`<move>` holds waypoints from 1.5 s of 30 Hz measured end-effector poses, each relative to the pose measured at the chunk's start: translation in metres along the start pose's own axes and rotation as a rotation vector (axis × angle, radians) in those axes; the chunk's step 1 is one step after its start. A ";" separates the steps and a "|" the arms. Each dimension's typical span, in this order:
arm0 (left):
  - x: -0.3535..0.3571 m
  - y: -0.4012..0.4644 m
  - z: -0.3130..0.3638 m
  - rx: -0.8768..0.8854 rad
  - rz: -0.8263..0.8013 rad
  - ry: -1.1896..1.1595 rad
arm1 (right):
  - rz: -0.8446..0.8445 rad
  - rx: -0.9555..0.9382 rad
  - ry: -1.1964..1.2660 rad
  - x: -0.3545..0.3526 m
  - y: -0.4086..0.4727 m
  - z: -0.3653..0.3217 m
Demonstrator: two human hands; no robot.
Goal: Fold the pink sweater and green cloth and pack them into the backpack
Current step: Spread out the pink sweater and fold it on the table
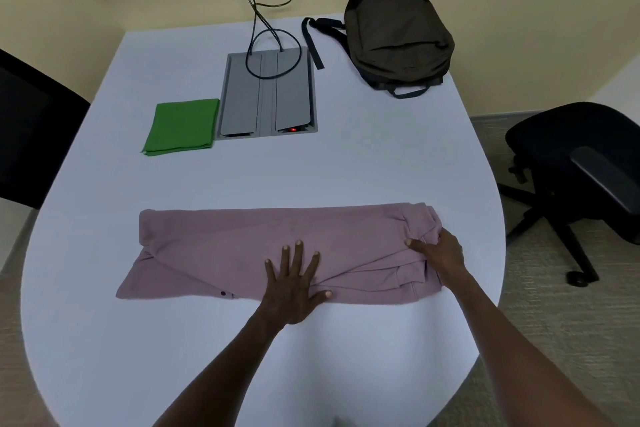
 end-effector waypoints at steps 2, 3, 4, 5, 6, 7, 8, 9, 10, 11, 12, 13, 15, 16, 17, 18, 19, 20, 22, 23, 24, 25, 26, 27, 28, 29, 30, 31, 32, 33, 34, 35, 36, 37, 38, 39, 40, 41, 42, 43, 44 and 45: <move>-0.004 0.000 0.002 0.011 0.000 -0.010 | 0.033 -0.023 -0.023 -0.001 -0.002 -0.002; -0.003 0.000 0.002 0.012 0.002 -0.013 | 0.048 -0.030 -0.029 -0.002 -0.003 -0.002; -0.004 -0.001 0.002 0.013 0.008 -0.018 | 0.063 -0.037 -0.042 -0.002 -0.004 -0.004; -0.006 -0.002 0.004 0.014 0.005 -0.020 | 0.079 -0.045 -0.062 -0.004 -0.004 -0.006; -0.008 -0.002 0.006 0.014 -0.009 -0.026 | 0.094 -0.052 -0.081 -0.005 -0.005 -0.008; -0.007 -0.002 0.008 0.018 -0.022 -0.037 | 0.111 -0.058 -0.094 -0.008 -0.005 -0.011; -0.008 -0.002 0.010 0.030 -0.027 -0.054 | 0.125 -0.064 -0.106 -0.011 -0.007 -0.013; -0.007 -0.002 0.014 0.047 -0.028 -0.076 | 0.141 -0.073 -0.118 -0.016 -0.008 -0.018; -0.007 -0.002 0.018 0.065 -0.025 -0.101 | 0.153 -0.083 -0.133 -0.022 -0.010 -0.023; -0.007 -0.002 0.021 0.086 -0.014 -0.132 | 0.166 -0.091 -0.151 -0.028 -0.012 -0.027; -0.007 -0.002 0.025 0.107 0.001 -0.163 | 0.178 -0.101 -0.170 -0.035 -0.014 -0.033; -0.006 -0.003 0.029 0.129 0.016 -0.194 | 0.190 -0.114 -0.189 -0.041 -0.015 -0.039; -0.005 -0.002 0.036 0.168 0.035 -0.251 | 0.222 -0.145 -0.234 -0.055 -0.020 -0.053; -0.004 -0.002 0.039 0.186 0.040 -0.274 | 0.244 -0.156 -0.256 -0.061 -0.024 -0.062; -0.004 -0.002 0.043 0.197 0.040 -0.290 | 0.269 -0.171 -0.277 -0.067 -0.028 -0.071; -0.005 -0.001 0.047 0.203 0.032 -0.308 | 0.294 -0.189 -0.298 -0.071 -0.033 -0.080; -0.006 0.000 0.050 0.207 0.022 -0.329 | 0.317 -0.210 -0.318 -0.075 -0.038 -0.091; -0.009 0.000 0.053 0.206 0.012 -0.355 | 0.340 -0.227 -0.339 -0.078 -0.044 -0.102; -0.012 0.002 0.055 0.200 0.006 -0.423 | 0.384 -0.256 -0.381 -0.083 -0.055 -0.123; -0.016 0.003 0.052 0.199 0.042 -0.457 | 0.403 -0.272 -0.399 -0.086 -0.060 -0.134; -0.020 0.004 0.047 0.198 0.116 -0.471 | 0.419 -0.289 -0.419 -0.088 -0.066 -0.144; -0.025 0.002 0.040 0.187 0.205 -0.455 | 0.434 -0.306 -0.438 -0.090 -0.073 -0.155; -0.028 0.000 0.032 0.149 0.266 -0.423 | 0.446 -0.325 -0.454 -0.091 -0.079 -0.165; -0.028 -0.002 0.024 0.093 0.280 -0.382 | 0.454 -0.345 -0.469 -0.090 -0.086 -0.174; -0.024 -0.004 0.019 0.052 0.257 -0.333 | 0.454 -0.369 -0.483 -0.087 -0.094 -0.184; -0.018 -0.004 0.017 0.038 0.218 -0.280 | 0.445 -0.395 -0.494 -0.082 -0.102 -0.194; -0.016 -0.005 0.017 0.035 0.192 -0.237 | 0.429 -0.422 -0.503 -0.075 -0.109 -0.203; -0.014 -0.005 0.019 0.036 0.178 -0.194 | 0.409 -0.447 -0.510 -0.067 -0.116 -0.213; -0.012 -0.004 0.021 0.033 0.170 -0.159 | 0.386 -0.467 -0.517 -0.058 -0.123 -0.221; -0.011 -0.003 0.023 0.030 0.158 -0.138 | 0.361 -0.488 -0.521 -0.049 -0.129 -0.230; -0.010 -0.001 0.023 0.026 0.138 -0.133 | 0.334 -0.510 -0.524 -0.040 -0.135 -0.238; -0.008 0.002 0.023 0.028 0.113 -0.128 | 0.305 -0.527 -0.524 -0.031 -0.141 -0.246; -0.009 0.005 0.021 0.050 0.097 -0.138 | 0.278 -0.544 -0.523 -0.021 -0.147 -0.254; -0.013 0.005 0.020 0.091 0.092 -0.161 | 0.256 -0.563 -0.521 -0.011 -0.152 -0.263; -0.021 0.002 0.019 0.148 0.112 -0.220 | 0.240 -0.584 -0.519 0.000 -0.158 -0.271; -0.032 -0.003 0.017 0.198 0.170 -0.319 | 0.230 -0.604 -0.518 0.010 -0.163 -0.279; -0.044 -0.012 0.009 0.202 0.287 -0.409 | 0.227 -0.621 -0.521 0.020 -0.167 -0.286; -0.056 -0.024 -0.005 0.148 0.441 -0.461 | 0.228 -0.637 -0.527 0.029 -0.171 -0.292; -0.065 -0.038 -0.024 0.050 0.613 -0.457 | 0.230 -0.653 -0.537 0.038 -0.175 -0.298; -0.070 -0.054 -0.046 -0.075 0.754 -0.440 | 0.230 -0.669 -0.547 0.046 -0.178 -0.304; -0.068 -0.069 -0.067 -0.179 0.858 -0.427 | 0.230 -0.682 -0.556 0.053 -0.181 -0.309; -0.061 -0.077 -0.085 -0.251 0.864 -0.440 | 0.231 -0.695 -0.563 0.061 -0.184 -0.314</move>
Point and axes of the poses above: each hand's wrist, its own y-axis towards the middle knuckle, its own x-axis out of the palm, z = x × y, the point moved 8 cm from there along y, towards the middle knuckle, and after that the axes turned 8 degrees about -y, right-handed, at the moved point
